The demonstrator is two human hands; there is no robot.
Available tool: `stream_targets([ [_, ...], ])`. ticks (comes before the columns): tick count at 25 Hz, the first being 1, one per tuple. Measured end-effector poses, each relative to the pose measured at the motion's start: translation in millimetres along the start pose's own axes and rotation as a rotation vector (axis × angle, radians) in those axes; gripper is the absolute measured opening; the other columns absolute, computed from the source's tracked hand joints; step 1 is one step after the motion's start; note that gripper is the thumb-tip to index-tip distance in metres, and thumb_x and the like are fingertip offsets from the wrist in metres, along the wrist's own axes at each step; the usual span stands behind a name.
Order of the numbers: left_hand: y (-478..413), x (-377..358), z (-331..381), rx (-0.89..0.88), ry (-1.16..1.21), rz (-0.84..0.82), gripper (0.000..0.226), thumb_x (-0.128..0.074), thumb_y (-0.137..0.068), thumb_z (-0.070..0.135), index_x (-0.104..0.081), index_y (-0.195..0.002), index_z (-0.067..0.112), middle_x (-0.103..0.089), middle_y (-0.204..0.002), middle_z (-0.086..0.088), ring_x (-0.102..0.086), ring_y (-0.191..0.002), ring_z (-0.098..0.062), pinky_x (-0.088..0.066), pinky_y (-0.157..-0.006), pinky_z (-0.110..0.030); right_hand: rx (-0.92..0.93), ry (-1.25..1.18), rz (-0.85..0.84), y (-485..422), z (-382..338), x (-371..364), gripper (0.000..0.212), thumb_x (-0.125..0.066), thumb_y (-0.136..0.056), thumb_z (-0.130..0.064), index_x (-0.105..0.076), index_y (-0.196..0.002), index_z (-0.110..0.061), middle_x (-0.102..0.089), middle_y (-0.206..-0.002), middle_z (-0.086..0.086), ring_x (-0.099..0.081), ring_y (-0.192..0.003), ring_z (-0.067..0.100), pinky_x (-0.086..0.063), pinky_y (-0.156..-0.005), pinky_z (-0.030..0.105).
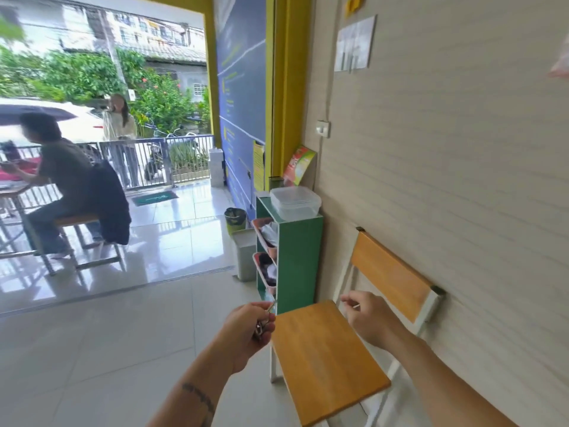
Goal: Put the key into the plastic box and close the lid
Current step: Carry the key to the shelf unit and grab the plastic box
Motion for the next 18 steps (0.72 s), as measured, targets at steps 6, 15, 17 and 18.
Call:
stream_targets([
  [6, -101, 82, 109, -0.022, -0.023, -0.036, 0.025, -0.043, -0.087, -0.009, -0.062, -0.1, 0.001, -0.058, -0.077, -0.015, -0.052, -0.059, -0.018, -0.047, -0.047, -0.022, -0.004, -0.012, 0.01, -122, -98, -69, 0.04, -0.048, -0.096, -0.027, -0.059, -0.133, -0.018, -0.063, -0.13, -0.001, -0.058, -0.117, 0.014, -0.044, -0.092, 0.023],
  [15, -258, 125, 222, -0.04, -0.096, -0.014, 0.033, -0.037, -0.083, -0.015, -0.064, -0.095, 0.001, -0.06, -0.075, -0.015, -0.053, -0.058, -0.018, -0.043, -0.044, -0.02, -0.024, -0.037, 0.035, -295, -172, -110, 0.034, -0.049, -0.094, -0.023, -0.064, -0.124, -0.02, -0.067, -0.119, -0.003, -0.06, -0.106, 0.012, -0.043, -0.087, 0.02],
  [17, -306, 114, 245, -0.04, -0.121, -0.013, 0.039, -0.032, -0.081, -0.017, -0.064, -0.095, 0.001, -0.059, -0.073, -0.015, -0.05, -0.056, -0.018, -0.04, -0.041, -0.019, -0.023, -0.051, 0.069, -352, -170, -109, 0.036, -0.048, -0.094, -0.025, -0.063, -0.126, -0.02, -0.066, -0.124, -0.002, -0.06, -0.112, 0.013, -0.043, -0.092, 0.023],
  [18, -328, 108, 255, -0.033, -0.125, -0.01, 0.04, -0.03, -0.081, -0.018, -0.063, -0.093, 0.001, -0.059, -0.072, -0.015, -0.049, -0.056, -0.018, -0.04, -0.039, -0.018, -0.025, -0.058, 0.075, -379, -169, -107, 0.039, -0.047, -0.093, -0.026, -0.061, -0.13, -0.02, -0.065, -0.128, -0.002, -0.059, -0.116, 0.014, -0.043, -0.096, 0.025],
])
Point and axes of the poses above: each hand's wrist, its own y-axis away from the middle knuckle, its own x-axis out of the back of the hand, z = x × y, the point moved 6 cm from there along -y, towards the middle knuckle
